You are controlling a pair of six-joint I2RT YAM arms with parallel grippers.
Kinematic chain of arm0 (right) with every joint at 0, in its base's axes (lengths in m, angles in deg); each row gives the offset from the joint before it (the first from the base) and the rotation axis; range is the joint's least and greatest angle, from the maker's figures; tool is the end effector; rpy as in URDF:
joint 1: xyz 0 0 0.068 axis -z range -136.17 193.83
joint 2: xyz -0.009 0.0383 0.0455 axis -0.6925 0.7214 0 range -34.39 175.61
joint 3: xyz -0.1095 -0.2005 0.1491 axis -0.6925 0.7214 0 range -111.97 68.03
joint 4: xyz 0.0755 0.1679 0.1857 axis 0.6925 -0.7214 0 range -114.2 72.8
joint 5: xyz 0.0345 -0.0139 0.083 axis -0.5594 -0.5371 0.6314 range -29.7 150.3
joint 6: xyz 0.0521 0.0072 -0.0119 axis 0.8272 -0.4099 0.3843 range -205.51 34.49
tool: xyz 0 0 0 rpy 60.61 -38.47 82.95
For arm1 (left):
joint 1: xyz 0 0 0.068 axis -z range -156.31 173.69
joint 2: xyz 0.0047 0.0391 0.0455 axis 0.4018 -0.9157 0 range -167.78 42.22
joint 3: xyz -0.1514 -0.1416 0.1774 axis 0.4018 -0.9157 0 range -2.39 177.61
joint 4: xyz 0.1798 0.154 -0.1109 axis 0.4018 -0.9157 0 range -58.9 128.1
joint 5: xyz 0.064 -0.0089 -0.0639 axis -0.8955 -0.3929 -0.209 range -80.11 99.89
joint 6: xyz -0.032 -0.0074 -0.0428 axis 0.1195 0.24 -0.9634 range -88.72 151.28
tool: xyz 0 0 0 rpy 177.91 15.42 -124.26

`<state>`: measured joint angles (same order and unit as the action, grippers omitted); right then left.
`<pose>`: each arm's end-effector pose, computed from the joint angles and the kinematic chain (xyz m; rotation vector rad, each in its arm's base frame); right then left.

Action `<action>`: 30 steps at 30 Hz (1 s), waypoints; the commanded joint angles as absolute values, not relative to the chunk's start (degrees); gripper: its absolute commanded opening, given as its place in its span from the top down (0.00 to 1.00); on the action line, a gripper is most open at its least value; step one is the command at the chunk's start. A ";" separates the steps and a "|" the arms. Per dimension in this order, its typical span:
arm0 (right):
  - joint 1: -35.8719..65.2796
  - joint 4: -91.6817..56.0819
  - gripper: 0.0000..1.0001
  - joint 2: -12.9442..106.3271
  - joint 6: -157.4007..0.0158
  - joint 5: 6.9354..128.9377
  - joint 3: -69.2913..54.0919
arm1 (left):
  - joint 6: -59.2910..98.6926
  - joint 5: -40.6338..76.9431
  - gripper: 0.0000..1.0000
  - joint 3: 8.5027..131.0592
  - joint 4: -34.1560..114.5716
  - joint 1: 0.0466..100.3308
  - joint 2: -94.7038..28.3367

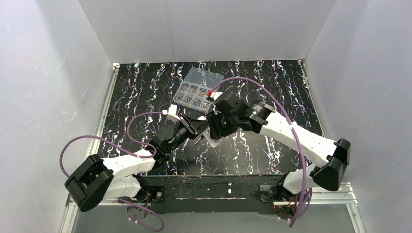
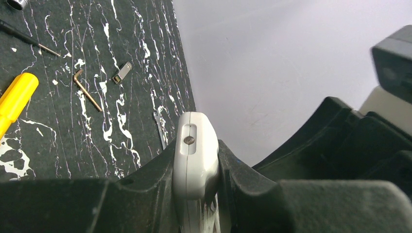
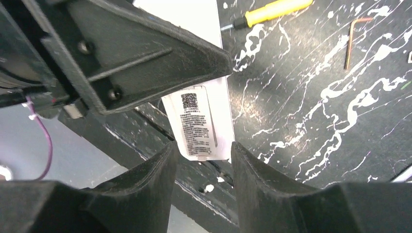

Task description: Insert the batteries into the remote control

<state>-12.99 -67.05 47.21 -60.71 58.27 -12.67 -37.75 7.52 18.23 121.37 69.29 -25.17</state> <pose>0.1635 0.2477 0.3460 -0.6862 2.4499 0.5591 0.1536 -0.1548 0.2849 -0.2661 1.0614 -1.8129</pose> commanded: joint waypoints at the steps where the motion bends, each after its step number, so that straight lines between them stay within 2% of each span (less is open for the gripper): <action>1: -13.30 -60.78 0.47 41.06 -58.09 54.19 -11.44 | -37.63 7.34 1.00 19.32 126.34 69.51 -23.97; 12: -12.80 -48.38 0.39 28.20 -48.49 52.18 0.53 | -37.83 7.44 1.00 19.81 126.43 69.50 -24.04; 19: -12.60 -41.25 0.31 19.65 -36.01 48.39 15.47 | -38.56 7.58 1.00 20.06 126.42 69.54 -23.45; 24: -12.60 -30.80 0.25 12.44 -26.86 46.78 26.27 | -39.46 8.35 1.00 20.47 126.43 69.50 -23.81; 30: -12.53 -23.96 0.21 6.90 -21.34 45.10 33.41 | -39.67 8.48 1.00 20.81 126.42 69.50 -24.11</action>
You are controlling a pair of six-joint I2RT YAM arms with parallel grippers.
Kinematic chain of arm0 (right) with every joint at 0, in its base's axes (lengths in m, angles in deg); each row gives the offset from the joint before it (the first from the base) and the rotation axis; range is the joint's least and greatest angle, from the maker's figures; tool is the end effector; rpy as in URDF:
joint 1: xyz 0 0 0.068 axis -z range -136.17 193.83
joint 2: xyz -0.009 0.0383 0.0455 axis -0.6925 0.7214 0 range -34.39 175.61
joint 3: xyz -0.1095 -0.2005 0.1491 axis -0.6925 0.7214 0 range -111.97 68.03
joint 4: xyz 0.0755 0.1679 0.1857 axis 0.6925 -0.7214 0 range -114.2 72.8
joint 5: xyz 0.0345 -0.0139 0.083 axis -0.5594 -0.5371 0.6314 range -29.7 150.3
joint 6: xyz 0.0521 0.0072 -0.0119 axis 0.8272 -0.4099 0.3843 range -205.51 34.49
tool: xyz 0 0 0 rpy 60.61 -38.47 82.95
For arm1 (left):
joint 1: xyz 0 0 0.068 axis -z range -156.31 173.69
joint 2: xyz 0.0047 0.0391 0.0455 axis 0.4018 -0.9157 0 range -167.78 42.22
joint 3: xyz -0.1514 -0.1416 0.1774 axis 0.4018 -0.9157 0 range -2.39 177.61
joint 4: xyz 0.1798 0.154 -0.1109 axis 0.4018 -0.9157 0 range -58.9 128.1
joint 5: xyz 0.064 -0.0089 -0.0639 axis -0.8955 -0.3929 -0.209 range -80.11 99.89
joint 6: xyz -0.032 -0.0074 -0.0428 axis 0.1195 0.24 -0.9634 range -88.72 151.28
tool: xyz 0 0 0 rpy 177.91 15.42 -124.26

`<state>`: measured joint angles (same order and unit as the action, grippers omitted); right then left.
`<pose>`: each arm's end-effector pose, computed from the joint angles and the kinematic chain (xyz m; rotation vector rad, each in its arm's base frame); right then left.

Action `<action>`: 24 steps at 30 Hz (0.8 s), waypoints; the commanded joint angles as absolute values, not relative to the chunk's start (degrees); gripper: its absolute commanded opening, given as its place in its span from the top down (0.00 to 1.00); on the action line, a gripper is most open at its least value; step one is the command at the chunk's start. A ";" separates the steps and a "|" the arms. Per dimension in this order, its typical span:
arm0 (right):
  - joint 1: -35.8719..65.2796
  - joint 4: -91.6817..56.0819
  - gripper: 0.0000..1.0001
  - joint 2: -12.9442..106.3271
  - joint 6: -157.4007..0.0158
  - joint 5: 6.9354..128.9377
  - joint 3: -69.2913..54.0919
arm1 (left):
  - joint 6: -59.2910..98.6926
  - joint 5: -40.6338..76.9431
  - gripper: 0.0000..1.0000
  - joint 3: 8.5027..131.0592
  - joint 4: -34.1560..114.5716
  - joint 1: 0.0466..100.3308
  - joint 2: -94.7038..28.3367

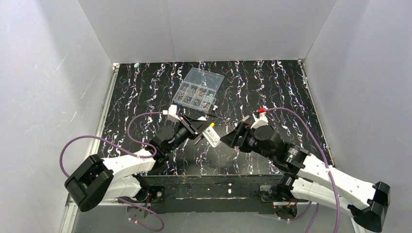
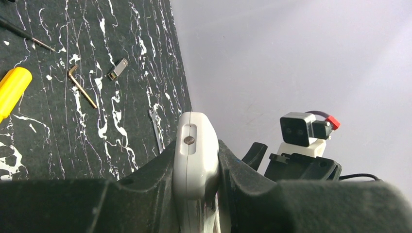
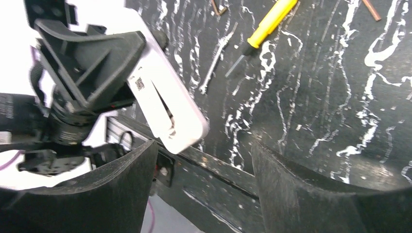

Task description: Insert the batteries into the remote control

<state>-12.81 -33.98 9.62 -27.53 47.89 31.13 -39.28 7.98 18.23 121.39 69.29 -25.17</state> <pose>0.1055 0.1463 0.2821 0.1764 2.1367 1.0460 0.1534 -0.1550 0.2849 -0.2731 1.0647 -1.8405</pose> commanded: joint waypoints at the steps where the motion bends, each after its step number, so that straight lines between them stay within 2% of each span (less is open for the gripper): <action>1: -12.51 -22.98 0.20 6.48 -20.94 45.03 34.12 | -39.69 8.53 1.00 20.88 126.37 69.49 -24.15; 14: -11.16 -17.84 0.18 10.77 -16.09 50.13 36.29 | -39.71 8.68 1.00 20.90 126.38 69.57 -24.03; 24: -9.74 -14.64 0.25 11.69 -13.89 52.79 38.02 | -39.70 8.35 1.00 20.32 126.39 69.55 -23.60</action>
